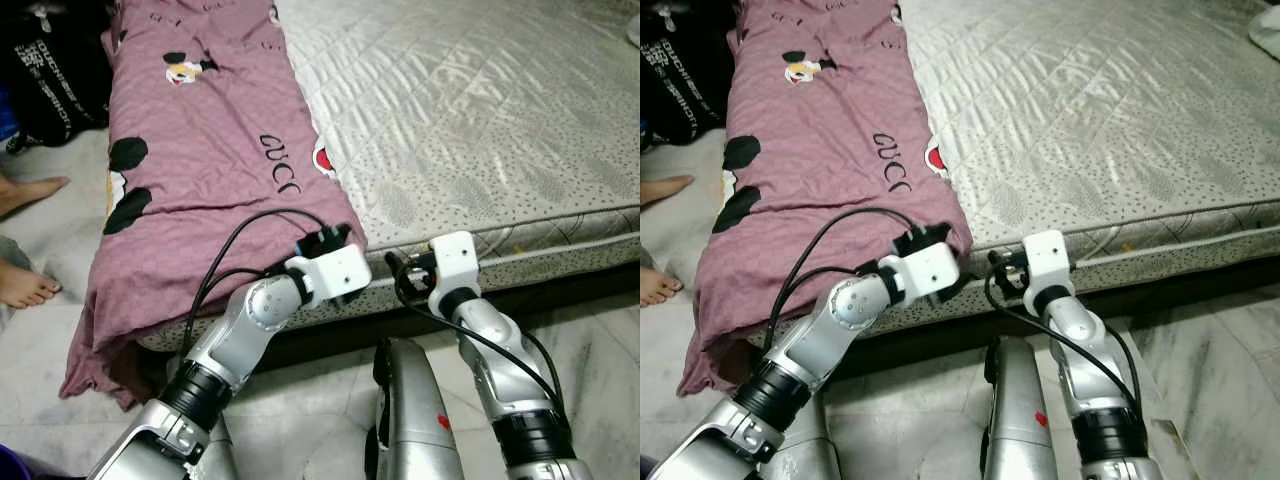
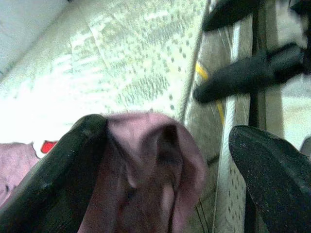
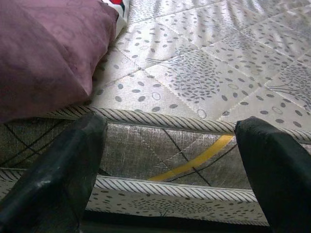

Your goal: Clean up the room

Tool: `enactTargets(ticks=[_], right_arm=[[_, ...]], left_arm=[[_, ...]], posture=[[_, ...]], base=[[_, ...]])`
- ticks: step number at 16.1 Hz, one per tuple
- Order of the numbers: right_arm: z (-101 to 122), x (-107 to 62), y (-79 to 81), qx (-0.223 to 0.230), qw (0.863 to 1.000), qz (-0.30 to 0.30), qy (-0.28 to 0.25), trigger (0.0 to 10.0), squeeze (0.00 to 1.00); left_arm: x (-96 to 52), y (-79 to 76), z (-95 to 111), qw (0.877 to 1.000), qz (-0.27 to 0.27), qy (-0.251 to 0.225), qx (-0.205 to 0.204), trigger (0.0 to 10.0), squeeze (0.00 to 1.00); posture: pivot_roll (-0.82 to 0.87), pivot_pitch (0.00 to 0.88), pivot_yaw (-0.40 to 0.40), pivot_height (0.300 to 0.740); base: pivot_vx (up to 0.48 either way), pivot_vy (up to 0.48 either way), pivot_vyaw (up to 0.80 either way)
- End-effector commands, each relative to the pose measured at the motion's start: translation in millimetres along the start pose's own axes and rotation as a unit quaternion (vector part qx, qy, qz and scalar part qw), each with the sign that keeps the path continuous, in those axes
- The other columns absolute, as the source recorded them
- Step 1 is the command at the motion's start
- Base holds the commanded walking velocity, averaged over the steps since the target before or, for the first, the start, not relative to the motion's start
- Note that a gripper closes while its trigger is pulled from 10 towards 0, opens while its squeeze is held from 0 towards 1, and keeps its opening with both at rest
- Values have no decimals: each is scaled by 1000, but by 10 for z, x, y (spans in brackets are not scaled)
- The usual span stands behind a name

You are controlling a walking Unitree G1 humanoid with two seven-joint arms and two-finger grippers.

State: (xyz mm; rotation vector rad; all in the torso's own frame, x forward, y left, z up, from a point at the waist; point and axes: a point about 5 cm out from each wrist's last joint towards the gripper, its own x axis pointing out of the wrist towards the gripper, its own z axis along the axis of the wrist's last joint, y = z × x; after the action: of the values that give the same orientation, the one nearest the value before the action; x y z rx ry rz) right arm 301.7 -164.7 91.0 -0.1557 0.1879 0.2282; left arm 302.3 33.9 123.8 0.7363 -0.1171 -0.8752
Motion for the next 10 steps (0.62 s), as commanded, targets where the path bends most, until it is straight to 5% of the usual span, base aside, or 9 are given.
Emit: enactTargets(ticks=[1,4,6,8,10], right_arm=[[-29,6,-17,-3,1000,-5,7,10000,0],[-32,29,-15,-2,1000,-6,6,10000,0],[-37,42,-18,0,1000,-10,6,10000,0],[-32,58,-18,1,1000,-10,5,10000,0],[-9,60,-29,1,1000,-9,0,10000,0]], left_arm=[[-14,-6,31,1000,0,-9,-5,10000,0],[-26,47,139,998,29,-39,-35,10000,0],[-175,571,271,964,221,-97,-111,10000,0],[-333,889,-15,933,317,-51,-162,10000,0],[-461,1073,-475,915,344,33,-209,10000,0]], posture=[[-6,34,-37,490],[-6,32,-31,490],[-4,31,-28,490],[-6,33,-31,490],[-18,32,-34,490]], base=[[0,0,0],[0,0,0],[0,0,0],[0,0,0],[0,0,0]])
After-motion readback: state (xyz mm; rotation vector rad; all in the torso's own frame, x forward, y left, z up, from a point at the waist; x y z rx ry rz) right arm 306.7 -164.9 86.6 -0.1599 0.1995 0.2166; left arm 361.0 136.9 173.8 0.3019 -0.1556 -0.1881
